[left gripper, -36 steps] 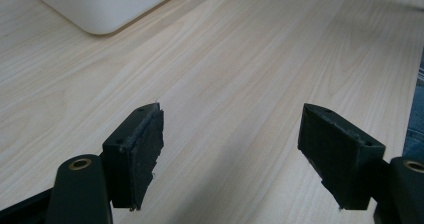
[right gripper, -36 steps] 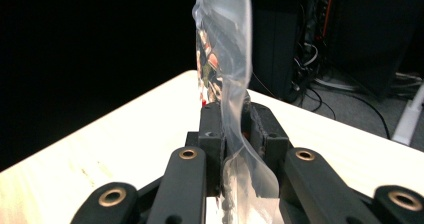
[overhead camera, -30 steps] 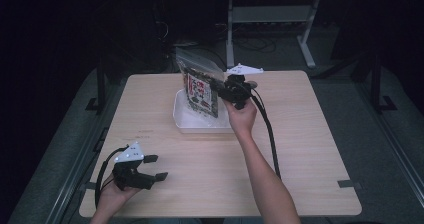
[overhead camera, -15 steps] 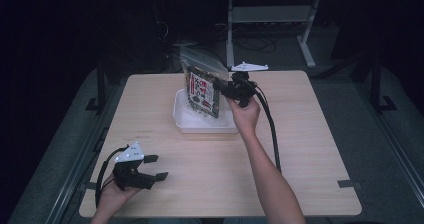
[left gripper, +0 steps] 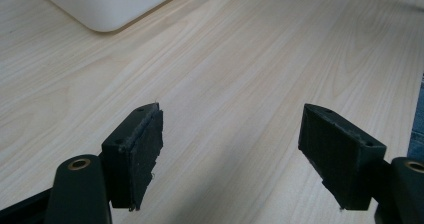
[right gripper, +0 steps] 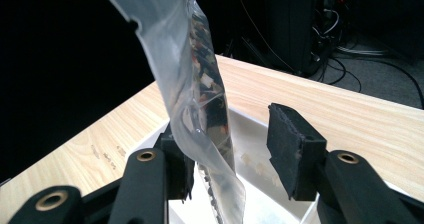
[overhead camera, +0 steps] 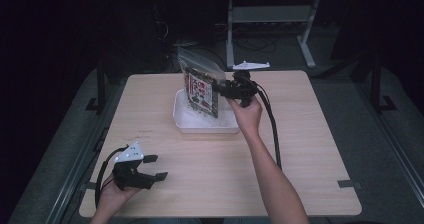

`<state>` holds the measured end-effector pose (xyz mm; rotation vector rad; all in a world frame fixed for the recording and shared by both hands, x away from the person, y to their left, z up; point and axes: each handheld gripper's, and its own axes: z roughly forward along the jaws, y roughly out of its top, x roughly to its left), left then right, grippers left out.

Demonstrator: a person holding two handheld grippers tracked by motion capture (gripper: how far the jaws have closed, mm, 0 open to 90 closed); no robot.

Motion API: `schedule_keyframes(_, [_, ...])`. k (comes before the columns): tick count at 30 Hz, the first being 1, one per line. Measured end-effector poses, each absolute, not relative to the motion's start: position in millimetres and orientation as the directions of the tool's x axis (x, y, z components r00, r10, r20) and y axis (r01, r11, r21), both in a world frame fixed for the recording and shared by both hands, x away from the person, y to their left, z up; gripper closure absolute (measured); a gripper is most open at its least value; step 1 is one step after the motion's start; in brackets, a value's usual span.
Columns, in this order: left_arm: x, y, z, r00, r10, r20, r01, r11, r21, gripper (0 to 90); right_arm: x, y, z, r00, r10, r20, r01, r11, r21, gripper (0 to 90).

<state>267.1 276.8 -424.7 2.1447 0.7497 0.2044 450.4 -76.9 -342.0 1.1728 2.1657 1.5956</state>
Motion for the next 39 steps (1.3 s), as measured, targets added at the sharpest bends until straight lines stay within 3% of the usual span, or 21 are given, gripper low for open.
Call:
schedule_keyframes(13, [267.4, 275.0, -424.8, 0.814, 0.571, -0.107, 0.438, -0.482, 0.759, 24.7, 442.2, -76.6, -333.7, -0.685, 0.685, 0.248, 0.442, 0.120, 0.889, 48.7])
schedule_keyframes(15, [267.4, 274.7, -424.7, 0.814, 0.570, -0.107, 0.437, -0.482, 0.759, 24.7, 440.9, -75.8, -332.3, -0.688, 0.685, 0.242, 0.436, 0.123, 0.892, 52.5])
schedule_keyframes(18, [267.3, 274.5, -424.8, 0.814, 0.571, -0.109, 0.439, -0.481, 0.759, 24.7, 440.0, -74.8, -331.9, -0.690, 0.687, 0.226, 0.429, 0.137, 0.893, 72.1])
schedule_keyframes(20, [267.2, 274.4, -424.7, 0.814, 0.571, -0.109, 0.439, -0.480, 0.759, 24.7, 441.4, -75.7, -332.8, -0.681, 0.695, 0.231, 0.438, 0.133, 0.889, 75.6])
schedule_keyframes(39, [267.6, 273.2, -425.2, 0.817, 0.565, -0.117, 0.439, -0.478, 0.761, 24.7, 459.9, -98.5, -343.6, -0.625, 0.689, 0.366, 0.547, 0.053, 0.835, 77.5])
